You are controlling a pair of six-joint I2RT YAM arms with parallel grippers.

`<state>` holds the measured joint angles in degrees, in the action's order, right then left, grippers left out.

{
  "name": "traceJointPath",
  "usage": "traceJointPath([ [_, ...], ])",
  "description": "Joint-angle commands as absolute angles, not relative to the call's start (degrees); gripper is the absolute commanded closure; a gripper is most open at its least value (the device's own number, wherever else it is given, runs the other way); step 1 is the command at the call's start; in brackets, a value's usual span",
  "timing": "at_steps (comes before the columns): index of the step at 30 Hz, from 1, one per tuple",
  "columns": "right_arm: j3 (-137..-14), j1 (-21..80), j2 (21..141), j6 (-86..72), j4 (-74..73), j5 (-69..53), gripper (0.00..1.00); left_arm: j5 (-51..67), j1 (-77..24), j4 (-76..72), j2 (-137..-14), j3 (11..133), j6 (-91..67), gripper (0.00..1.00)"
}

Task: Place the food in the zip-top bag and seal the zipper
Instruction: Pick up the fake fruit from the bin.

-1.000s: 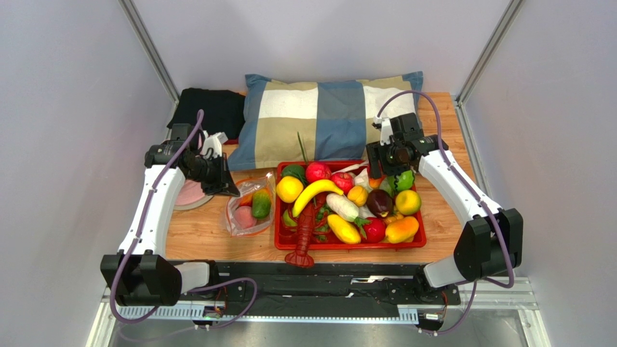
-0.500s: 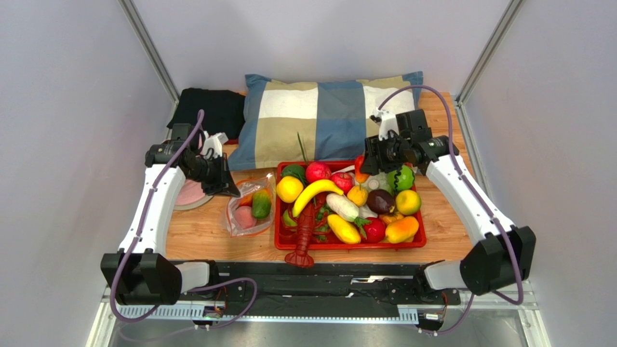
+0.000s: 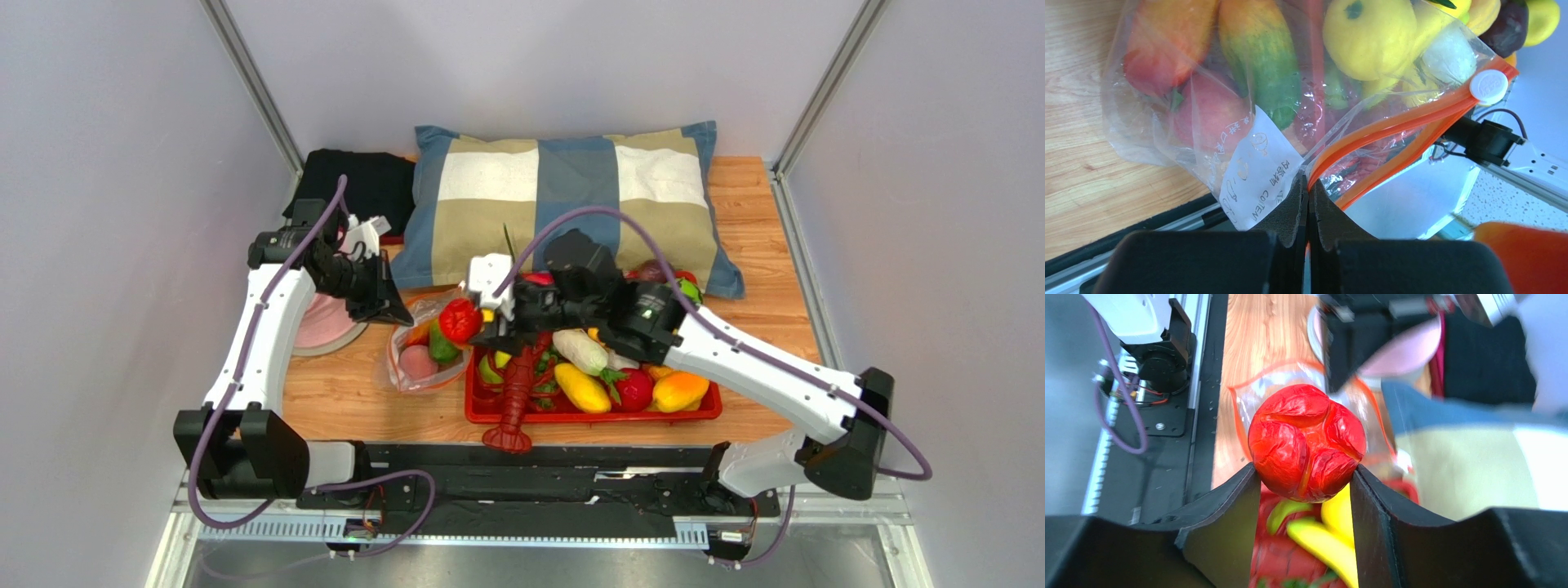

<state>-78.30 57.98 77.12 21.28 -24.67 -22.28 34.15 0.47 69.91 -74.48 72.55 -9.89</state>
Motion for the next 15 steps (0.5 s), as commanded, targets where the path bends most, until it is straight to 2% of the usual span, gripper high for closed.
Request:
traceJointPath([
  [1,-77.7,63.8,81.6,36.0,-14.0,-18.3,0.76,37.9,0.4,70.4,-73.9,73.9,-9.8,1.00],
  [7,-81.1,65.3,92.7,37.6,-10.1,-10.8,0.75,37.9,0.4,70.6,-73.0,73.9,-9.5,1.00],
  [9,-82.7,65.2,96.2,37.5,-9.7,-8.8,0.71,37.8,0.5,70.7,-72.7,73.8,-9.5,1.00],
  [10,-84.0,65.3,97.2,37.5,-9.9,-7.7,0.65,37.8,0.4,70.7,-72.6,73.8,-9.5,1.00],
  [11,-84.9,65.3,97.8,37.4,-11.1,-7.5,0.47,37.7,0.4,70.8,-72.6,73.7,-9.4,1.00],
  [14,-87.4,65.3,98.3,35.4,-14.4,-7.2,0.14,37.4,0.4,70.8,-72.6,73.9,-9.3,1.00],
  [15,-87.5,65.3,96.7,35.1,-15.3,-7.6,0.09,37.5,0.4,70.8,-72.7,74.1,-9.3,1.00],
])
